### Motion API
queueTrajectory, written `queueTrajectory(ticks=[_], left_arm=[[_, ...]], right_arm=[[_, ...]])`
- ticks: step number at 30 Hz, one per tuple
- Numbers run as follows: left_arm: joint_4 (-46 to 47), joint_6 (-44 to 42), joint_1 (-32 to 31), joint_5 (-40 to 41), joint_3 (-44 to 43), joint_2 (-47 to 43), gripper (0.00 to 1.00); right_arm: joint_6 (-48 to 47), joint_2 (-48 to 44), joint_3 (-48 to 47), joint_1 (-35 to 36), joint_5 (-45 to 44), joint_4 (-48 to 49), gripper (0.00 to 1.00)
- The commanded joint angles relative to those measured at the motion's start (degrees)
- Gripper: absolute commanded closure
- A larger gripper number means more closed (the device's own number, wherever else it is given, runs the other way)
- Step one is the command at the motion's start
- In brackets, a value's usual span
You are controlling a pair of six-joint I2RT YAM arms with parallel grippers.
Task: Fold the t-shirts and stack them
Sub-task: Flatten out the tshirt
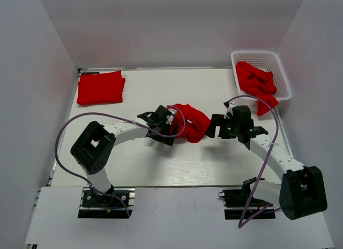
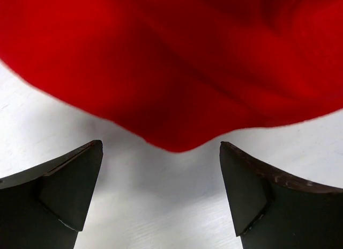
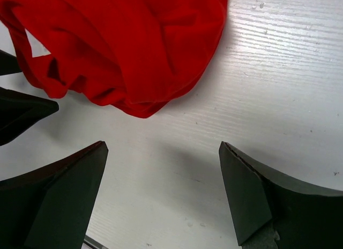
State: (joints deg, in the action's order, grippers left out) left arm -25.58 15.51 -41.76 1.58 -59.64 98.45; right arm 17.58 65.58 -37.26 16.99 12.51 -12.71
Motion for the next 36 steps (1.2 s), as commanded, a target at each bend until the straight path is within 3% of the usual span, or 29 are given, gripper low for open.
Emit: queueTrajectory(ticks=[1,3,4,9,10,12,13,16,18,20,21,23,24,25,29,32,35,36], left_arm=[[3.44,0.13,-0.25,0.17,-1.89,-0.02,0.0],[3.44,0.14,-0.25,1.66,-2.58,1.29,0.02],[3.44,0.66,-0.25,1.67,-2.59,1.3,0.08],[3.44,0.66,-0.25,4.03,-3.21,2.44,0.1],[3.44,0.66,-0.25,4.04,-3.21,2.97,0.17],[4.14,0.66,0.45,4.66,-3.73,2.97,0.2],[4.83,0.66,0.45,5.35,-3.73,3.58,0.32],[4.84,0.66,0.98,7.72,-5.22,4.2,0.51],[4.84,0.66,0.98,9.39,-5.23,4.2,0.73],[5.81,0.66,0.98,12.2,-6.18,2.98,1.0],[5.81,0.66,0.98,12.21,-6.19,2.97,1.0],[6.5,0.66,0.98,14.32,-6.98,1.05,1.0],[6.51,0.14,0.98,14.93,-6.98,0.08,1.0],[7.21,0.14,0.98,16.59,-7.51,-0.97,1.0],[6.34,-1.09,0.98,24.41,-10.4,-5.2,1.0],[4.84,-4.95,2.38,29.78,-17.51,-5.2,1.0],[1.6,-9.34,3.61,33.04,-29.54,-0.38,1.0],[0.89,-10.75,4.66,33.91,-37.32,1.11,1.0]], right_arm=[[-0.45,2.35,-1.33,0.06,0.05,4.36,0.1],[-0.36,3.32,-1.59,0.06,0.93,5.59,0.1],[-0.27,5.15,-1.77,0.23,1.11,6.11,0.1],[-0.36,10.7,-3.96,0.32,2.95,8.05,0.1],[-0.36,11.23,-4.05,0.15,2.96,8.92,0.1],[-0.71,12.81,-4.75,0.14,3.39,9.81,0.1],[-0.71,13.08,-4.76,0.14,3.31,10.85,0.1],[-1.41,15.18,-5.55,0.32,3.48,11.92,0.15],[-2.11,16.15,-6.34,0.32,4.62,14.18,0.18],[-3.33,17.47,-6.86,0.32,7.33,17.34,0.33],[-3.35,18.08,-6.87,0.32,7.35,17.37,0.33],[-3.78,18.79,-8.27,0.5,9.18,18.07,0.57],[-4.05,19.66,-8.97,0.41,10.15,18.07,0.74],[-4.14,19.85,-10.72,0.5,10.42,18.07,1.0],[-6.15,18.27,-15.91,0.32,9.11,15.79,1.0],[-6.42,17.65,-23.02,0.06,3.85,13.33,1.0],[-9.58,20.1,-35.31,-0.12,-8.07,7.79,1.0],[-10.63,20.81,-37.95,-0.29,-9.51,5.7,1.0]])
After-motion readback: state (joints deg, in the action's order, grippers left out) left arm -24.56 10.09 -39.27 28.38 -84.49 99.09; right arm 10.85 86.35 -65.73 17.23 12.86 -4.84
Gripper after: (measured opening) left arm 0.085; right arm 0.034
